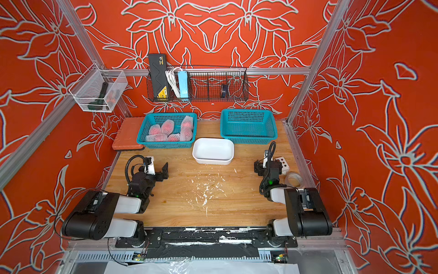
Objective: Remove foam nets from apples
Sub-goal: Pick up the apple from the basket.
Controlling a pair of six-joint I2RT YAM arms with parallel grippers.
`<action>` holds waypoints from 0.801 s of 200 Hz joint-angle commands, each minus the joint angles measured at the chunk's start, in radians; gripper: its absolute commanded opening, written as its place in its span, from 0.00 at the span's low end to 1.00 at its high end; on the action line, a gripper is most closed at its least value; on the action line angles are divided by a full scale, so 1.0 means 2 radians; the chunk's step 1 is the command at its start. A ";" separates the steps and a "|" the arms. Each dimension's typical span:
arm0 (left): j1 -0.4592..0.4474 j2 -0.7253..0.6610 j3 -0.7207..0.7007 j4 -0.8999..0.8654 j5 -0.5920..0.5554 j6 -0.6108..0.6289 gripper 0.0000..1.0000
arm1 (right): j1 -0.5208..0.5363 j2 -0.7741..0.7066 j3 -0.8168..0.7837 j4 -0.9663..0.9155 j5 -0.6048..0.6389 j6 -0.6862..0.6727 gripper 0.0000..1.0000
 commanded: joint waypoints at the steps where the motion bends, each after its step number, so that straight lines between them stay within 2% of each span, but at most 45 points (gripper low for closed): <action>1: -0.002 0.003 0.008 0.014 -0.002 0.004 0.98 | 0.002 0.003 0.008 0.010 0.004 -0.005 0.98; 68: -0.001 0.003 0.008 0.014 0.001 0.003 0.98 | 0.001 0.003 0.009 0.008 0.002 -0.004 0.98; 91: 0.014 0.003 0.009 0.013 0.024 -0.005 0.98 | 0.002 0.003 0.010 0.008 0.002 -0.005 0.98; 160: 0.014 0.001 0.008 0.018 0.023 -0.005 0.98 | 0.000 0.002 0.010 0.008 0.006 -0.001 0.98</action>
